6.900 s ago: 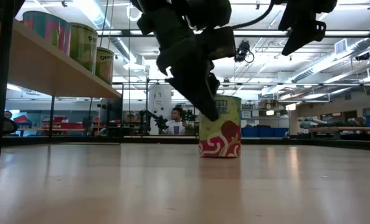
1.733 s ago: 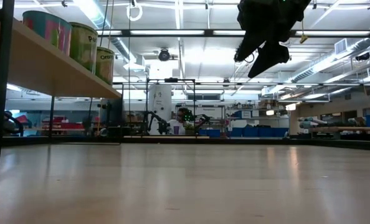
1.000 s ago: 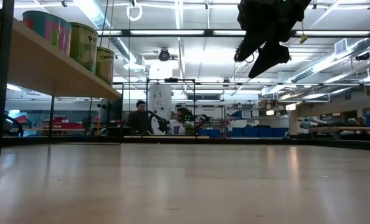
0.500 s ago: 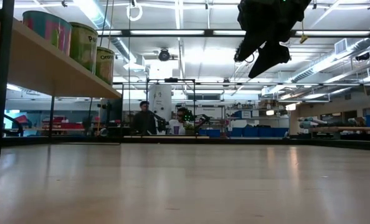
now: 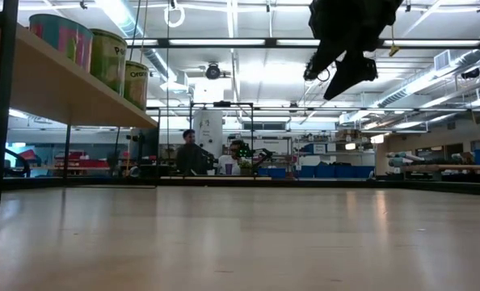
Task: Pick and place cans onto a shelf
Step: Put the canned mixed fruits on the shelf
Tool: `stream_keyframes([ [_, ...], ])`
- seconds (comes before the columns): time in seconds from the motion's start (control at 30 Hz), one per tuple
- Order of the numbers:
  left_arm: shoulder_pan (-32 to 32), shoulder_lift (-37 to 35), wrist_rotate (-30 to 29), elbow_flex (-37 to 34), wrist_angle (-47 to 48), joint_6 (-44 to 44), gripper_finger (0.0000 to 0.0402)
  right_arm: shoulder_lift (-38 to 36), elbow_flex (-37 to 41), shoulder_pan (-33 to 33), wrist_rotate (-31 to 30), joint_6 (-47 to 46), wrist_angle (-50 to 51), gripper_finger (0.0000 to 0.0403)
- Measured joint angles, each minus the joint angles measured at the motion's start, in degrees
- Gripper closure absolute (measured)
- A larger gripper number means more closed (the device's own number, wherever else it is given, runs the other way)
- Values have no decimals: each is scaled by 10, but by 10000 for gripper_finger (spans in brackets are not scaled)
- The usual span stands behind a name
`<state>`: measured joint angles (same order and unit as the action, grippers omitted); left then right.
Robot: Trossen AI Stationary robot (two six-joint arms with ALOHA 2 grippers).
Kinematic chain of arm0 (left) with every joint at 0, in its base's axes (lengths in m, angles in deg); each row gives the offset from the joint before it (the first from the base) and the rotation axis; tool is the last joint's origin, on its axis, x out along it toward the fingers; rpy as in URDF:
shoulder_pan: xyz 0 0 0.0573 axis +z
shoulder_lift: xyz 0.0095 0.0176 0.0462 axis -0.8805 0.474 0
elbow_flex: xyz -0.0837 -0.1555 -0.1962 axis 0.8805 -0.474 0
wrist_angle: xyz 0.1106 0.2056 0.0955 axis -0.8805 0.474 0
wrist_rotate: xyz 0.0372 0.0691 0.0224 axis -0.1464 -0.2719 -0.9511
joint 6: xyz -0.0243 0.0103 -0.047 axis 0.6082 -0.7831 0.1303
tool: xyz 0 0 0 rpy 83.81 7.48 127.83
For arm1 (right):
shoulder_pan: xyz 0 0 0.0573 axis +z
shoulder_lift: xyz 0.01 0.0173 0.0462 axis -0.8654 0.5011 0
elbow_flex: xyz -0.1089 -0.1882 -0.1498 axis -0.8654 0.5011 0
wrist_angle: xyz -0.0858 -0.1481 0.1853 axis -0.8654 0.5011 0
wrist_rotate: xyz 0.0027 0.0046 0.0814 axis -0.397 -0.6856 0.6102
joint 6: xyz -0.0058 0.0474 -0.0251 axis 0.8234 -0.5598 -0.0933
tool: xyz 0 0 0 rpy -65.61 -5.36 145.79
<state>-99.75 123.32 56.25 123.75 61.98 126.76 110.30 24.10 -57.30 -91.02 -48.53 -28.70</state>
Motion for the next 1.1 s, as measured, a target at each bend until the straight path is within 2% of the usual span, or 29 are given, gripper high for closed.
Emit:
stream_keyframes([
  [0.13,0,0,-117,52,-9,-2,388,-4,-49,6,4,-5,62,56],
  [0.23,8,0,-212,81,-29,-49,392,-4,-106,19,1,-2,150,56],
  [0.33,41,0,-259,94,-103,-139,395,-5,-150,44,0,-3,221,56],
  [0.43,94,0,-273,95,-233,-262,397,-5,-169,82,5,-3,276,56],
  [0.5,141,1,-258,95,-377,-379,398,-5,-171,108,18,-3,306,56],
  [0.6,219,12,-135,97,-596,-527,398,-5,-171,141,27,-26,361,56],
  [0.67,257,17,-61,96,-680,-560,398,-8,-171,161,27,-57,397,56],
  [0.73,287,15,-34,96,-720,-566,398,-18,-171,184,20,-87,419,56],
  [0.83,330,15,-30,96,-714,-558,398,-46,-164,221,-3,-133,430,56],
  [0.9,358,16,-31,96,-678,-529,397,-63,-158,240,-10,-158,431,56],
  [1.1,425,13,-54,95,-428,-403,394,-108,-138,269,-21,-227,433,56],
])
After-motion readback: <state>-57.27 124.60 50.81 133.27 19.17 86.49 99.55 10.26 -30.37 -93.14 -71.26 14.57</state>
